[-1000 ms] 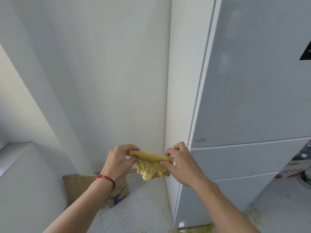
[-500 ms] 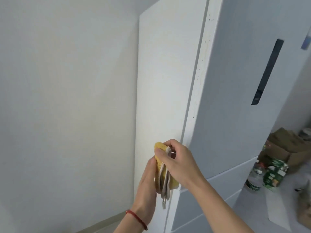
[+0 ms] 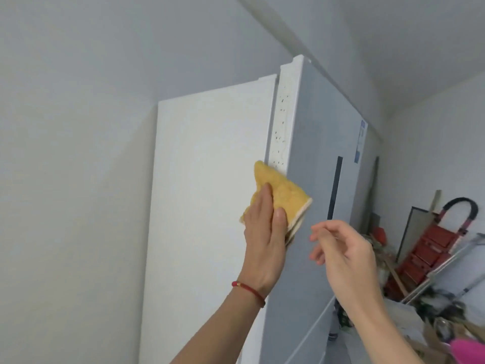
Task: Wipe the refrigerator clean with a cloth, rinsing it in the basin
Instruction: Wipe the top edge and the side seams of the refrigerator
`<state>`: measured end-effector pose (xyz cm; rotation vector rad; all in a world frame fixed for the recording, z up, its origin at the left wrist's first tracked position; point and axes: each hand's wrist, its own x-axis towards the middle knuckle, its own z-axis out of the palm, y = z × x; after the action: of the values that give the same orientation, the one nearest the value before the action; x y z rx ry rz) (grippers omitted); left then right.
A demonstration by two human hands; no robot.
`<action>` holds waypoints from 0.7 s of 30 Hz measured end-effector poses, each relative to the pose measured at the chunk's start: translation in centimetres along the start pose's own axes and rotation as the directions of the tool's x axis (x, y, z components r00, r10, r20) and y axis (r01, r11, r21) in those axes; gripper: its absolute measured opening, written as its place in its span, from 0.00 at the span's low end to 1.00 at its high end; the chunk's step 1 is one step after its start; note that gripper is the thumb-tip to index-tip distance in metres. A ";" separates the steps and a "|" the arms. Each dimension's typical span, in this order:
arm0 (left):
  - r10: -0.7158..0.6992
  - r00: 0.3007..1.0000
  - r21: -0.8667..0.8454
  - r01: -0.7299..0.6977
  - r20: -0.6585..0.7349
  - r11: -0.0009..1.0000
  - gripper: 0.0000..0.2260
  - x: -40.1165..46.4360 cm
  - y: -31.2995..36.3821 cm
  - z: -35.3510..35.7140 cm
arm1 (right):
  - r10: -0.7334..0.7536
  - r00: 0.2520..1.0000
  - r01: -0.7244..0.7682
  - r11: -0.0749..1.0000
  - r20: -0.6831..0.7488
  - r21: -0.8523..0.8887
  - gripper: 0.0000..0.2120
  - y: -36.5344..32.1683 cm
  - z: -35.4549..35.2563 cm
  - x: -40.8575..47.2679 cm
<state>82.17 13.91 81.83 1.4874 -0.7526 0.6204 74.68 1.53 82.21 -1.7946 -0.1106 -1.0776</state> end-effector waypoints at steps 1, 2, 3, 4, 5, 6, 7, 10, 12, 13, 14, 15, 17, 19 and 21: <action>0.054 0.998 0.094 -0.052 -0.025 0.994 0.25 1.7 0.3 1.1 | -0.008 1.000 0.008 1.000 0.004 -0.018 0.08 0.1 -0.4 0.7; 0.097 0.993 0.169 -0.084 -0.071 0.982 0.25 3.2 0.9 1.9 | -0.015 1.000 0.016 0.999 0.008 -0.032 0.08 0.3 -0.9 1.4; 0.130 0.985 0.208 -0.104 -0.113 0.973 0.26 4.4 1.3 2.6 | -0.019 1.000 0.019 0.999 0.015 -0.049 0.08 0.6 -1.3 1.9; 0.173 0.975 0.243 -0.135 -0.142 0.961 0.27 6.1 2.0 3.0 | -0.026 1.000 0.027 0.998 0.017 -0.063 0.09 0.7 -1.7 2.7; 0.192 0.969 0.267 -0.146 -0.156 0.953 0.28 7.3 2.4 2.8 | -0.025 0.999 0.027 0.995 0.027 -0.098 0.09 0.9 -1.7 2.8; 0.227 0.959 0.290 -0.171 -0.170 0.941 0.28 9.4 3.3 2.6 | -0.045 0.999 0.048 0.992 0.031 -0.115 0.09 0.8 -1.8 3.6; 0.247 0.954 0.303 -0.188 -0.170 0.934 0.29 11.2 4.5 2.3 | -0.057 0.998 0.060 0.990 0.035 -0.124 0.09 0.7 -1.8 4.1; 0.265 0.950 0.304 -0.207 -0.164 0.930 0.31 17.5 9.3 1.2 | -0.092 0.994 0.098 0.989 0.057 -0.115 0.10 -0.4 -1.9 6.5; 0.271 0.947 0.295 -0.212 -0.173 0.932 0.30 19.6 10.9 0.8 | -0.119 0.991 0.123 0.988 0.053 -0.089 0.11 -1.0 -1.7 7.8; 0.289 0.940 0.303 -0.226 -0.180 0.926 0.30 19.5 10.8 0.8 | -0.135 0.990 0.138 0.987 0.048 -0.077 0.10 -1.1 -1.6 8.3; 0.306 0.935 0.310 -0.241 -0.180 0.920 0.30 18.6 10.1 0.9 | -0.157 0.987 0.159 0.985 0.044 -0.064 0.10 -1.2 -1.6 8.6; 0.315 0.933 0.313 -0.251 -0.173 0.916 0.30 17.3 9.1 1.0 | -0.172 0.984 0.174 0.983 0.037 -0.055 0.10 -1.2 -1.6 8.8; 0.335 0.929 0.331 -0.269 -0.160 0.904 0.30 14.0 6.4 0.9 | -0.184 0.982 0.187 0.981 0.045 -0.059 0.10 -0.9 -1.4 9.1; 0.314 0.943 0.333 -0.263 -0.109 0.905 0.31 11.2 4.2 0.4 | -0.174 0.984 0.177 0.981 0.051 -0.083 0.10 -0.7 -1.2 8.8; 0.292 0.955 0.348 -0.257 -0.052 0.902 0.32 10.7 3.8 -0.2 | -0.162 0.986 0.164 0.980 0.032 -0.115 0.10 -0.2 -0.9 8.9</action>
<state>86.10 13.26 92.51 1.6581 -0.8110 1.0782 79.29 -2.42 88.75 -1.9300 -0.2150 -1.2017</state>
